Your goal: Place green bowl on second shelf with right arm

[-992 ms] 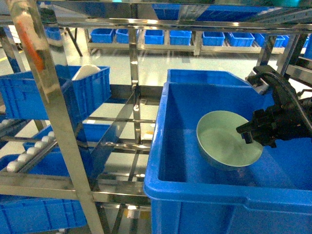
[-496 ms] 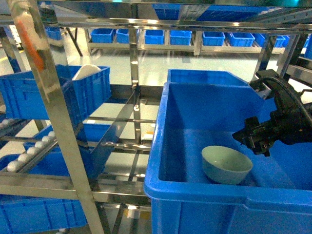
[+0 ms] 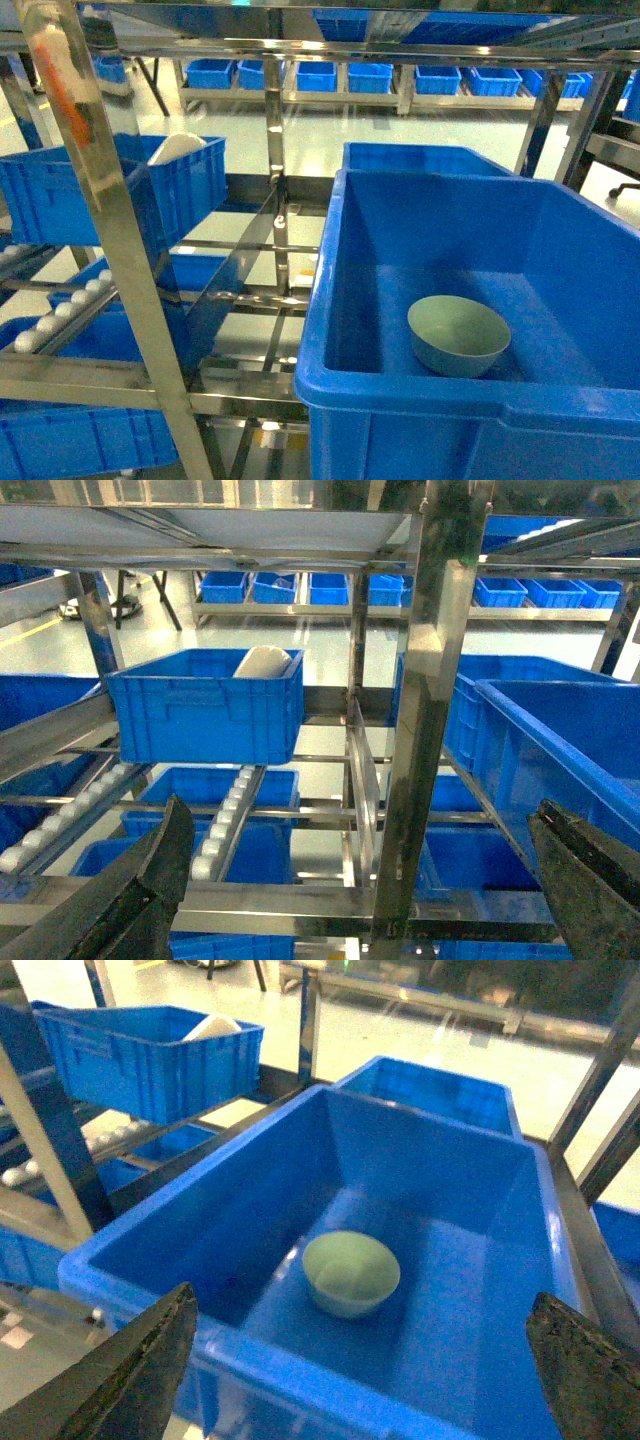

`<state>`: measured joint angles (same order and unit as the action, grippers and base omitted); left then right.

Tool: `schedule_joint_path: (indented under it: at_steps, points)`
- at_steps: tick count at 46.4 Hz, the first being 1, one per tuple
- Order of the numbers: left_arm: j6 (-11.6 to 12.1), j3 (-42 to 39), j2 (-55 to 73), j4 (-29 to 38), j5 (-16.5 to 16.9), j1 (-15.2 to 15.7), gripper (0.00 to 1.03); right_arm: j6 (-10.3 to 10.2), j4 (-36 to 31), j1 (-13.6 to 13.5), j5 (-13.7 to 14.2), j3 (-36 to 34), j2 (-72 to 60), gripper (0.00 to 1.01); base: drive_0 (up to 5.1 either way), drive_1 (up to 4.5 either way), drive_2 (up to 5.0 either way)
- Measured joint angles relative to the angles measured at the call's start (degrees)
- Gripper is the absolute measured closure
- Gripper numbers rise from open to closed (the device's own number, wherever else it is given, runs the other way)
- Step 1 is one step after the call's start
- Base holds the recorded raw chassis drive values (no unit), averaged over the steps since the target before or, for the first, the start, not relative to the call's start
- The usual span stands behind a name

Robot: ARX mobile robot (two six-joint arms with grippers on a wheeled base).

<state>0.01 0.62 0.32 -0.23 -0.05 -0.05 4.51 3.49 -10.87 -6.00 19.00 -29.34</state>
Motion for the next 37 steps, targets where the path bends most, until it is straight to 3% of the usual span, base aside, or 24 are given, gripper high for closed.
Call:
schedule_joint_path:
  at_steps: [3,9,13,19,26,37]
  points:
    - [0.0,0.0,0.0,0.0,0.0,0.0,0.05,-0.5,4.3,0.3,0.5,-1.9,5.1,0.03,0.0,0.0,0.0]
    - [0.0,0.0,0.0,0.0,0.0,0.0,0.05,-1.7,12.7,3.9,-0.8,-3.0,15.6,0.03,0.0,0.0,0.0]
    - [0.0,0.0,0.0,0.0,0.0,0.0,0.05,-2.0,12.3,5.4,-2.1,-3.0,16.7,0.03,0.0,0.0,0.0]
    - [0.0,0.0,0.0,0.0,0.0,0.0,0.05,-2.2,9.7,5.7,-2.6,-3.0,14.9,0.03,0.0,0.0,0.0]
    - [0.0,0.0,0.0,0.0,0.0,0.0,0.05,-4.0,5.7,5.3,-3.0,-2.8,14.0,0.03,0.0,0.0,0.0]
    - [0.0,0.0,0.0,0.0,0.0,0.0,0.05,-5.4,4.8,4.4,-1.4,-2.4,12.6,0.03,0.0,0.0,0.0]
